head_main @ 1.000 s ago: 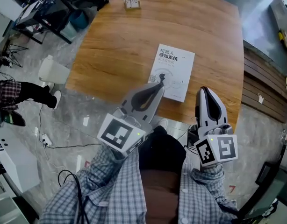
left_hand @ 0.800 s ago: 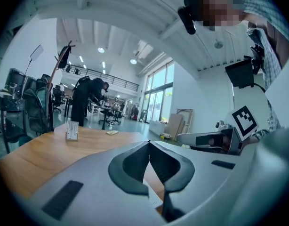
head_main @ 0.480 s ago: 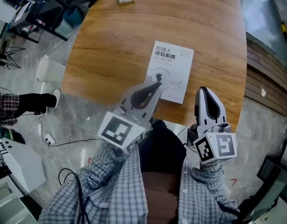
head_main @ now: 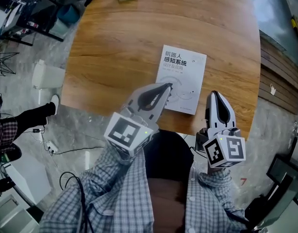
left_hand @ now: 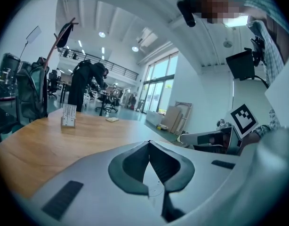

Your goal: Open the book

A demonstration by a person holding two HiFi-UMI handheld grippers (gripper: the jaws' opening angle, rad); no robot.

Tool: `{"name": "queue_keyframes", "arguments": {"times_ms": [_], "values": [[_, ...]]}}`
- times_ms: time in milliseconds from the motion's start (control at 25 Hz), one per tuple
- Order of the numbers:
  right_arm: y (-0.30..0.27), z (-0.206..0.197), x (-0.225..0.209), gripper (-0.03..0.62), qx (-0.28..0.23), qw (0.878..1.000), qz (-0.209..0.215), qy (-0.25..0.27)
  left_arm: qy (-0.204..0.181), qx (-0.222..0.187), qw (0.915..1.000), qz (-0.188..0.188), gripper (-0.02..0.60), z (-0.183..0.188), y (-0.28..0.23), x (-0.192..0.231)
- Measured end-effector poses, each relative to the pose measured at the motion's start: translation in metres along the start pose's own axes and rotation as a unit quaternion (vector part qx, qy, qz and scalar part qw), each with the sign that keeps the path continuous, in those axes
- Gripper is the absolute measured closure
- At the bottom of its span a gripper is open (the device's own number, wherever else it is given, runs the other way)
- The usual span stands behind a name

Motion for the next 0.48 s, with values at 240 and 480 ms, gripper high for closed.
{"name": "queue_keyframes", "arguments": {"times_ms": [240,480], "values": [[-0.021,-0.009,0.001,0.568,0.017,0.999,-0.034,0.010,0.016,0.018,0.9994,-0.023,0.574,-0.007,-0.011,0.029],[-0.038,-0.025,0.000,0.566,0.035,0.997,-0.061,0.008,0.036,0.040,0.9970,-0.055,0.574,-0.022,-0.026,0.049]]}}
Point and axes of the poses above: the fingertips, and each gripper's own axes: y backward along the fingers, x to its left, z out of its top, the point moved 10 cm from there along y, backward along the fingers, and after that the axes turned 14 degrees about -x, right-handed, at the moved point
